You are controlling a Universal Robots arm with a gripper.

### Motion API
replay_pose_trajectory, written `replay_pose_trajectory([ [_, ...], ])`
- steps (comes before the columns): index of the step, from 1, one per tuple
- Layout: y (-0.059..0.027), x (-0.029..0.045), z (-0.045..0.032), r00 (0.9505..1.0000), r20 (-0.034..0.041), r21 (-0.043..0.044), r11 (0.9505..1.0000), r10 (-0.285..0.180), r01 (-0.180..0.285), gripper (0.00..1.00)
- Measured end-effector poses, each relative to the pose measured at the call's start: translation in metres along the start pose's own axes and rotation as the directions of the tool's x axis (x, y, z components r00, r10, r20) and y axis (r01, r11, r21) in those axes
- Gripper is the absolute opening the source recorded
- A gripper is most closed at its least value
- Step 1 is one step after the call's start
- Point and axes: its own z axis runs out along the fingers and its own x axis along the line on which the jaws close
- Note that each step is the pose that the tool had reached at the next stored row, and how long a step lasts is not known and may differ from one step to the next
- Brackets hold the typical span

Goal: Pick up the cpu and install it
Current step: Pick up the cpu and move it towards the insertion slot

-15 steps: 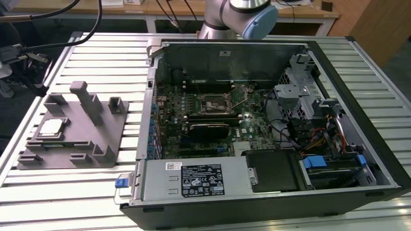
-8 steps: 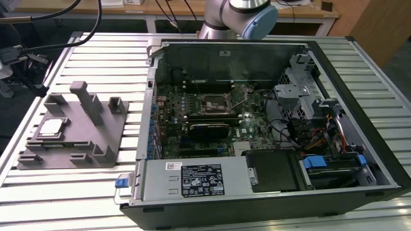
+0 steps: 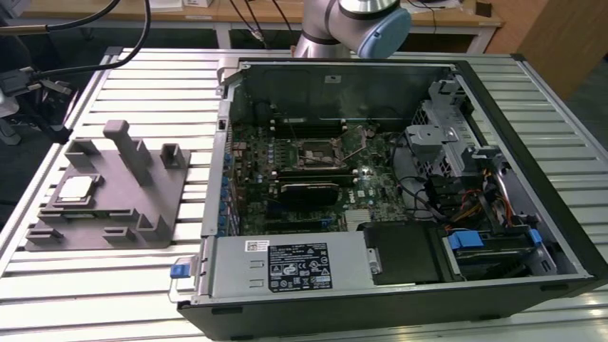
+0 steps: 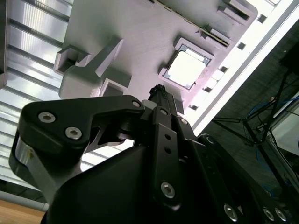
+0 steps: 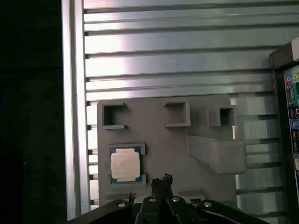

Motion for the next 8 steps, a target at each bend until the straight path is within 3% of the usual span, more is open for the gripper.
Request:
replay_pose_trajectory([
  [8,-0.0004,0.0007,0.0038,1.0,0.0001,-0.0001,1.0,0.0,0.0,0.11],
])
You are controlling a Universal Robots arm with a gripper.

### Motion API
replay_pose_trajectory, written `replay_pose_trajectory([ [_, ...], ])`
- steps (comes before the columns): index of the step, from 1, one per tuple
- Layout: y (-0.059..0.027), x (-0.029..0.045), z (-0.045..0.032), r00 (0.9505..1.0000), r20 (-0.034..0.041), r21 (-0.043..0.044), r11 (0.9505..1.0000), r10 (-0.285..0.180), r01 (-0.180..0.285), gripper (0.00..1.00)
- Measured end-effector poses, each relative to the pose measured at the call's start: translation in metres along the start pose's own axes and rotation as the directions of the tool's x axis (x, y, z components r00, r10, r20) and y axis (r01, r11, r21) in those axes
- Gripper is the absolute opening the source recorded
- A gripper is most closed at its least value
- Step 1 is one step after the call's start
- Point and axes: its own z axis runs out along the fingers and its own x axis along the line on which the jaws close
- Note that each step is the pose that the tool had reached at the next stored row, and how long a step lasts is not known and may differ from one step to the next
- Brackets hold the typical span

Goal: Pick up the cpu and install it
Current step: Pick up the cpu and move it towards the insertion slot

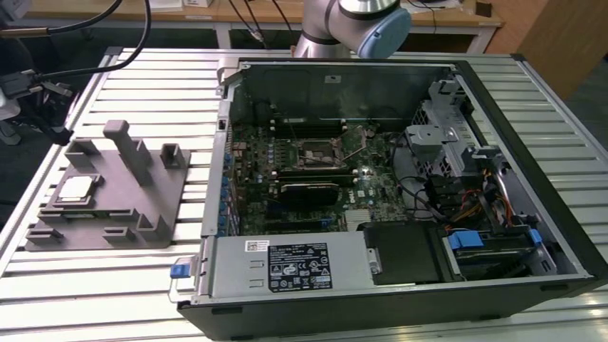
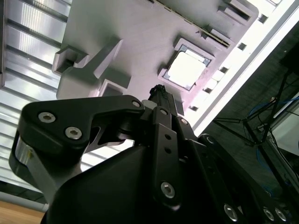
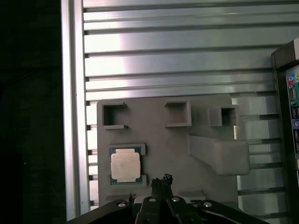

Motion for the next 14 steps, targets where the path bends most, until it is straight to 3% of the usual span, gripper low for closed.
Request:
replay_pose_trajectory([
  [14,-0.0007,0.0005,0.0087,1.0,-0.0001,0.0001,1.0,0.0,0.0,0.11],
])
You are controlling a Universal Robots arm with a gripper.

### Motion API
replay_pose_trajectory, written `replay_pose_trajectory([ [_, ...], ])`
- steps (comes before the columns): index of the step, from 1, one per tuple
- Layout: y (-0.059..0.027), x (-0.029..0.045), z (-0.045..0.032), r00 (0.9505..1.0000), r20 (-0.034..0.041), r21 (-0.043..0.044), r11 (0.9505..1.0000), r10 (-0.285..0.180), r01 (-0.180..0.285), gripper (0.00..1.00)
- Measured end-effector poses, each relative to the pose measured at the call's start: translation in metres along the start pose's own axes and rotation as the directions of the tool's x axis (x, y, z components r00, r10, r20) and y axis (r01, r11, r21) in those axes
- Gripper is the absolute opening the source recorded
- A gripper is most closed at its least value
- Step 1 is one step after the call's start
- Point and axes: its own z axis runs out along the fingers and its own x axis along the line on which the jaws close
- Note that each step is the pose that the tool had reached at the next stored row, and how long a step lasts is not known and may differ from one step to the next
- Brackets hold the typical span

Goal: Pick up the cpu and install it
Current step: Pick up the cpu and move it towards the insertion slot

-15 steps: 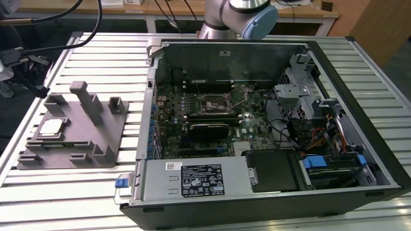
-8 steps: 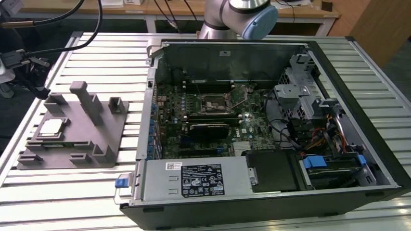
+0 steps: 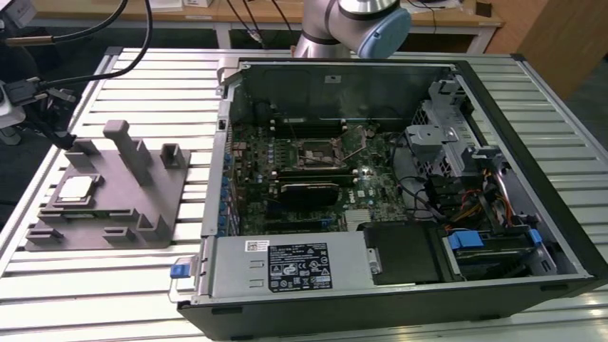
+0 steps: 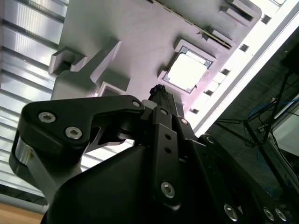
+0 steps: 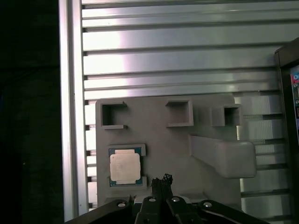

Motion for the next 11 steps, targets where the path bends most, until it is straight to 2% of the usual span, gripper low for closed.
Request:
replay_pose_trajectory([
  [11,-0.0006,0.0005,0.007,1.0,0.0,0.0,1.0,0.0,0.0,0.11],
])
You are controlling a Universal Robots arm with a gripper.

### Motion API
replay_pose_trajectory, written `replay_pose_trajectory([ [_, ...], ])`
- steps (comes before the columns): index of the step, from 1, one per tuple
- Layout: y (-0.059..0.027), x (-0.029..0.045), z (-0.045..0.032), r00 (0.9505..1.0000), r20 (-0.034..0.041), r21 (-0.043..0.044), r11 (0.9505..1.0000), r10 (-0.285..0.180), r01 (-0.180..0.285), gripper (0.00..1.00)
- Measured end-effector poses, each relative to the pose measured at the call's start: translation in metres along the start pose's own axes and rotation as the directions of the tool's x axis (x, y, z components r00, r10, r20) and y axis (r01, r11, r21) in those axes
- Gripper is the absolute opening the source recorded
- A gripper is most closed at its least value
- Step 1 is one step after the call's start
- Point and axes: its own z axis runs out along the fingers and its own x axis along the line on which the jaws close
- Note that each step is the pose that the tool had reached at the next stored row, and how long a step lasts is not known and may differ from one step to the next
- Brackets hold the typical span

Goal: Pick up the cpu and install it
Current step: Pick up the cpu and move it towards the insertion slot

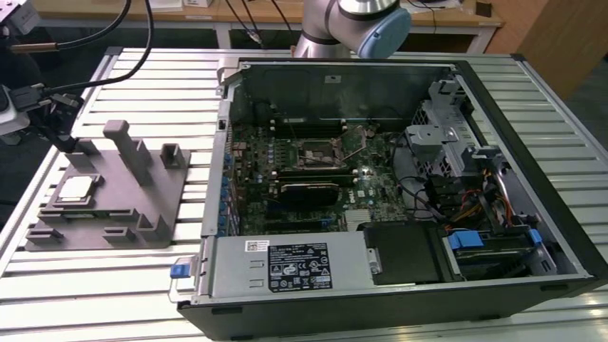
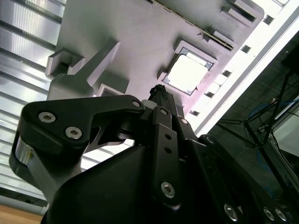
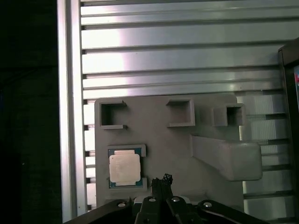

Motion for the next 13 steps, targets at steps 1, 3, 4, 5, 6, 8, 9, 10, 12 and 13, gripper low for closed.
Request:
replay_pose_trajectory([
  [1,-0.0001,0.0001,0.0008,1.0,0.0,0.0,1.0,0.0,0.0,0.11],
  [3,-0.0002,0.0003,0.0022,1.0,0.0,0.0,1.0,0.0,0.0,0.11],
  [4,-0.0002,0.0004,0.0029,1.0,-0.0001,0.0001,1.0,0.0,0.0,0.11],
  [5,-0.0003,0.0005,0.0036,1.0,0.0,0.0,1.0,0.0,0.0,0.11],
  [6,-0.0004,0.0006,0.0042,1.0,0.0,0.0,1.0,0.0,0.0,0.11],
  [8,-0.0005,0.0007,0.0056,1.0,0.0,0.0,1.0,0.0,0.0,0.11],
  [9,-0.0006,0.0008,0.0062,1.0,0.0,0.0001,1.0,0.0,0.0,0.11],
  [10,-0.0006,0.0008,0.0068,1.0,0.0,0.0,1.0,0.0,0.0,0.11],
  [12,-0.0007,0.001,0.0079,1.0,-0.0001,0.0001,1.0,0.0,0.0,0.11],
  [13,-0.0008,0.0011,0.0085,1.0,-0.0001,0.0001,1.0,0.0,0.0,0.11],
])
